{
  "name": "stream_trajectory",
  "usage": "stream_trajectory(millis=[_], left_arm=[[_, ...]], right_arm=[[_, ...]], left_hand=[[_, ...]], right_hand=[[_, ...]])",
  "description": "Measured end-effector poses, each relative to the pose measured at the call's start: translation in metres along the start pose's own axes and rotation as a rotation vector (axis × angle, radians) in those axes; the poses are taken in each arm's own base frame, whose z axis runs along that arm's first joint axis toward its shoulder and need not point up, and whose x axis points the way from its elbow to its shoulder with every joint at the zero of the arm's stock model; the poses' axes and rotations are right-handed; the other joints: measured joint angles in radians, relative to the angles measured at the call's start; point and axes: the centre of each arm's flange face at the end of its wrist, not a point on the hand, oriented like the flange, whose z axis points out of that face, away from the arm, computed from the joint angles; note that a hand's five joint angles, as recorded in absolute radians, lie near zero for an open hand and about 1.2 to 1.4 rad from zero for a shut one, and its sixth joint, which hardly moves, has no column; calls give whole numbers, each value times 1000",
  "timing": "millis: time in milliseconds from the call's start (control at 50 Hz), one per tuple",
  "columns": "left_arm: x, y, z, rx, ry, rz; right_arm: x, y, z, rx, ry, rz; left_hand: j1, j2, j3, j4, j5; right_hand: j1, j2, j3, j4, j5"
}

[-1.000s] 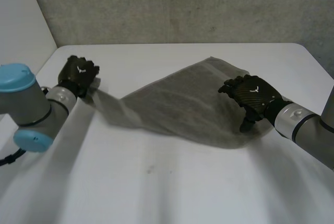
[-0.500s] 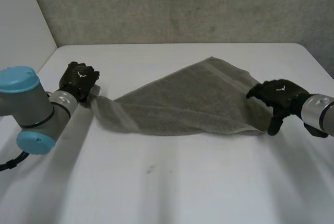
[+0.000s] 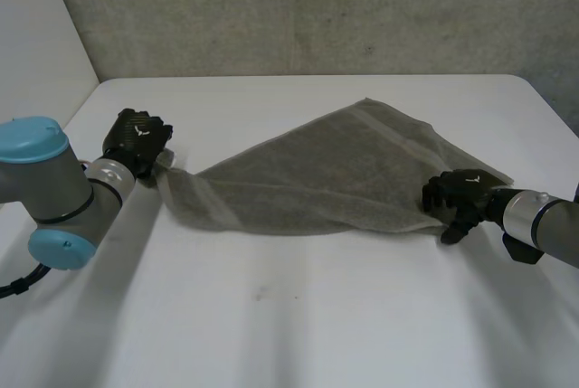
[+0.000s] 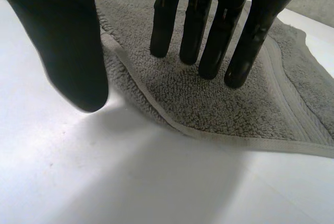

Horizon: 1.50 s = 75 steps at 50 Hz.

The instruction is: Fold the towel.

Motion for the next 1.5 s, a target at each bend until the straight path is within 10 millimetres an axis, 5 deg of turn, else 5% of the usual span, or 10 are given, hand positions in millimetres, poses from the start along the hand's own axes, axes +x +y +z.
stream_trajectory(millis=[80, 320, 660, 780, 980, 1080, 1220, 1340, 1360, 1500], left_arm=[[1, 1, -1, -5, 2, -4], [-4, -7, -11, -6, 0, -16], [-51, -86, -70, 138, -84, -198], [-59, -101, -84, 153, -84, -287], [-50, -81, -73, 89, -60, -352], [-35, -42, -31, 4, -62, -359], [-26, -15, 1, -44, -93, -358], [-26, -17, 3, -40, -101, -354], [-27, -23, -1, -32, -103, -352], [-40, -53, -33, 13, -118, -345]], right_arm=[[-3, 1, 6, 16, -8, 8], [-7, -26, -5, 96, 4, -11], [-18, -181, -151, 517, 178, -251], [-20, -206, -170, 581, 191, -278], [-35, -198, -111, 506, 92, -233], [-47, -159, -41, 353, 67, -209], [-58, -125, 9, 281, 98, -225], [-62, -118, 21, 298, 135, -234], [-63, -118, 22, 304, 147, -235], [-60, -114, 24, 298, 172, -234]], left_hand=[[0, 0, 0, 0, 0], [0, 0, 0, 0, 0], [4, 0, 0, 0, 0], [8, 0, 0, 0, 1], [8, 0, 0, 0, 4], [13, 0, 1, 0, 4], [13, 0, 0, 0, 4], [-440, -455, -449, -455, -415], [-795, -849, -835, -840, -811], [-952, -998, -994, -998, -969]], right_hand=[[406, 483, 477, 481, 479], [421, 527, 545, 552, 544], [420, 527, 550, 553, 549], [420, 527, 550, 553, 550], [420, 527, 550, 553, 552], [420, 527, 550, 553, 553], [420, 527, 550, 553, 554], [420, 527, 550, 553, 554], [420, 527, 550, 553, 554], [420, 527, 550, 553, 554]])
